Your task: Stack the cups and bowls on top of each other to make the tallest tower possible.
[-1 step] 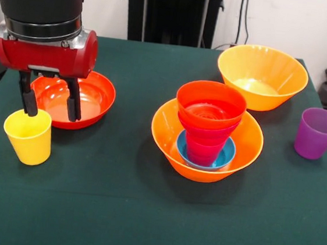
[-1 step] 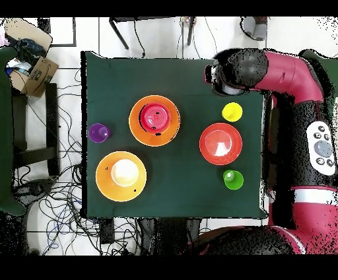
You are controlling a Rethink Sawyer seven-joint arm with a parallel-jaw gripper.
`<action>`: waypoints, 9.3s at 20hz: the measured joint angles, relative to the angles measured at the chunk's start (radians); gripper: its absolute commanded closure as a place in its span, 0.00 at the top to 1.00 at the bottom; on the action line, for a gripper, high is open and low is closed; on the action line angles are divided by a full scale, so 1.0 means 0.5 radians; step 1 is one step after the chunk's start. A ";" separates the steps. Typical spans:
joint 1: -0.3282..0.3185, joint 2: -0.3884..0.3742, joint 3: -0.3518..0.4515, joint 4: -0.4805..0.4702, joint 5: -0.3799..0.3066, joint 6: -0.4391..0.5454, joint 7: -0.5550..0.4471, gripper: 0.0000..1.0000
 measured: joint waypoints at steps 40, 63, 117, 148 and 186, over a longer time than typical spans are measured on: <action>0.129 0.024 -0.110 0.155 -0.021 -0.158 0.000 1.00; 0.147 -0.034 -0.261 0.254 0.001 -0.158 0.000 1.00; 0.169 0.098 -0.261 -0.208 0.032 -0.049 0.000 1.00; 0.168 0.077 -0.287 0.133 0.061 -0.017 0.000 1.00; 0.150 0.087 -0.287 -0.012 0.068 0.012 0.000 1.00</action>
